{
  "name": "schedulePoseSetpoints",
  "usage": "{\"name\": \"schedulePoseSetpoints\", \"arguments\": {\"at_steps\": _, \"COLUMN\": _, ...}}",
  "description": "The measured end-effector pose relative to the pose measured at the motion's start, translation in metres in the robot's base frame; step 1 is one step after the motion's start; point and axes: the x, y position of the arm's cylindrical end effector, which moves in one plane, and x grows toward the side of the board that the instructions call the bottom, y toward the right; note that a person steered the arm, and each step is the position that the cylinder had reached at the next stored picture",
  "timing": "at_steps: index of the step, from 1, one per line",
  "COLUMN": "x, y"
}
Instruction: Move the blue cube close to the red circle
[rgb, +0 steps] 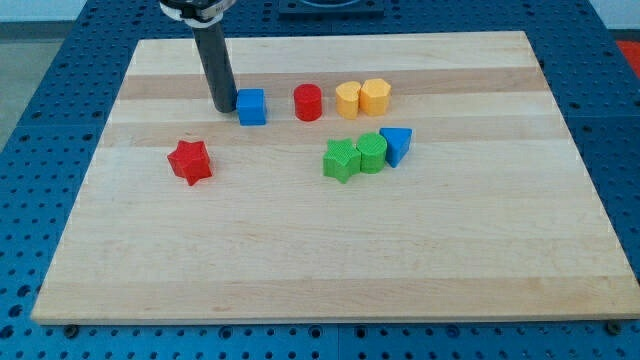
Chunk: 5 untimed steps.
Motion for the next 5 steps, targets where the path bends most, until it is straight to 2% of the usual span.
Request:
{"name": "schedulePoseSetpoints", "arguments": {"at_steps": 1, "x": 0.003, "y": -0.024}}
{"name": "schedulePoseSetpoints", "arguments": {"at_steps": 2, "x": 0.009, "y": -0.024}}
{"name": "schedulePoseSetpoints", "arguments": {"at_steps": 5, "x": 0.016, "y": 0.004}}
